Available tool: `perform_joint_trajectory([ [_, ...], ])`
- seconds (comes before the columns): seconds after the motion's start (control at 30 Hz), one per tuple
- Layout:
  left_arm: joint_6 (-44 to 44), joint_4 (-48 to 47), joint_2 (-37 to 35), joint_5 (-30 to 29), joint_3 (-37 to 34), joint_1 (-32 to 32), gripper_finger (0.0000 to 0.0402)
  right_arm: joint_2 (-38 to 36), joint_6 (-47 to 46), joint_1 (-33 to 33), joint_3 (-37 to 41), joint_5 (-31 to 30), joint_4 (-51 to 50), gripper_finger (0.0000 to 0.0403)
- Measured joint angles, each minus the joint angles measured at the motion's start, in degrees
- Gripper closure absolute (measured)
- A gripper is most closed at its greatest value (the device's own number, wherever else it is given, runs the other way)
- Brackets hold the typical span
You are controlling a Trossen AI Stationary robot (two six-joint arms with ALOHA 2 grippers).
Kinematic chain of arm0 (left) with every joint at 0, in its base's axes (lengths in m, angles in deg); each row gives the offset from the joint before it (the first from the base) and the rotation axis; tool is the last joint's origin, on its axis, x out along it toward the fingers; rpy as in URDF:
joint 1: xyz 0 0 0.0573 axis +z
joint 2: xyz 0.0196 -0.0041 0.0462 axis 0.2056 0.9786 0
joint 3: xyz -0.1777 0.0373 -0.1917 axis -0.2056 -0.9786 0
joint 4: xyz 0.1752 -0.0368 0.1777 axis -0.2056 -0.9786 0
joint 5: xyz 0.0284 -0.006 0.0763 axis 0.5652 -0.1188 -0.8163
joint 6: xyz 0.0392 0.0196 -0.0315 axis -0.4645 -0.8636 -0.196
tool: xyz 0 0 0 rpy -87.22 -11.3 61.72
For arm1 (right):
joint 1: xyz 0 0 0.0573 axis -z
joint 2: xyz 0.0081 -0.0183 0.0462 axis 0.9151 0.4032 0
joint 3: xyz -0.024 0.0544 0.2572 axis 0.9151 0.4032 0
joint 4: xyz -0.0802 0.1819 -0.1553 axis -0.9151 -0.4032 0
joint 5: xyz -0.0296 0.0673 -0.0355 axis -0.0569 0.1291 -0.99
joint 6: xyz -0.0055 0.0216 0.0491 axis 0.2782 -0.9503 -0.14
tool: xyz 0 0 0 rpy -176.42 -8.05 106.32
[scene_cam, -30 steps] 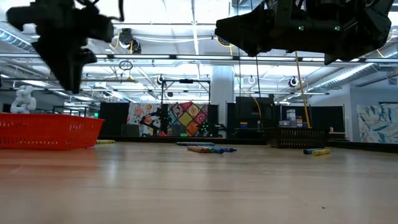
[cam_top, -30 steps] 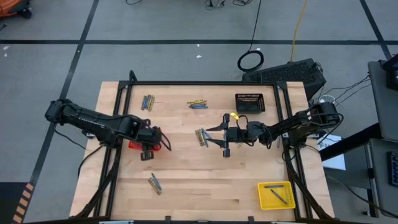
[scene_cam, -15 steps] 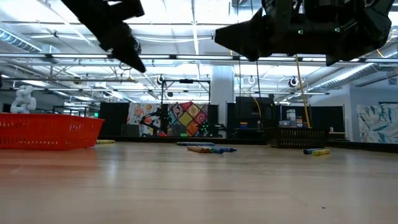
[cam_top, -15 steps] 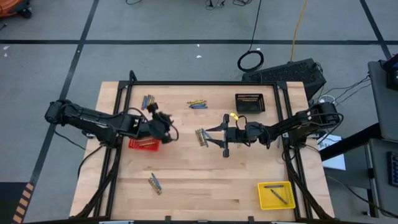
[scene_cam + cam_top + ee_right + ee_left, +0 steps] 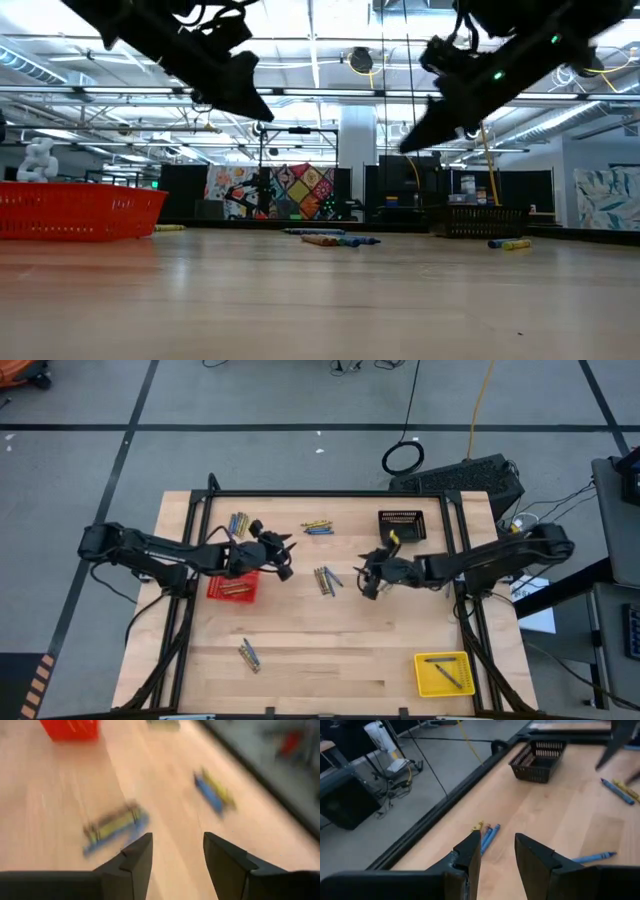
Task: Sort crayons
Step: Put the blue crayon into the yellow bin
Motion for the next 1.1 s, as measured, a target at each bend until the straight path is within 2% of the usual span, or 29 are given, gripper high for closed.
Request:
perform_joint_trajectory([
  [0.17, -2.1, 1.3, 2.3, 2.5, 0.0, -0.2, 0.0283, -6.1, -24.3, 0.1, -6.8, 5.1, -35.1, 0.0243],
  [0.3, -2.2, 1.2, 3.6, 3.3, 0.0, -0.2, 0.0283, -6.4, -40.9, 0.1, -9.5, 12.5, -55.4, 0.0243],
  [0.4, -2.6, 0.7, 4.2, 3.3, 0.0, -0.2, 0.0283, -3.4, -47.6, 0.1, -9.5, 20.2, -67.3, 0.0249],
  [0.53, -2.8, 1.0, 4.7, 3.3, 0.0, -0.2, 0.0283, 2.7, -52.3, 0.9, -9.5, 22.6, -82.6, 0.0268],
  [0.67, -4.1, 1.2, 4.9, 3.5, 0.0, -0.2, 0.0283, 8.0, -49.9, 1.8, -8.6, 23.2, -87.0, 0.0294],
  [0.8, -4.2, 1.0, 5.0, 3.6, 0.0, -0.2, 0.0283, 11.7, -44.2, 2.4, -6.7, 25.7, -84.7, 0.0337],
  [0.93, -4.2, 0.9, 5.0, 3.6, 0.0, -0.2, 0.0283, 14.4, -40.6, 2.4, -5.8, 25.5, -81.7, 0.0391],
  [1.1, -4.2, 0.9, 5.0, 3.6, 0.0, -0.2, 0.0283, 17.6, -38.3, 2.4, -3.9, 25.5, -78.1, 0.0397],
])
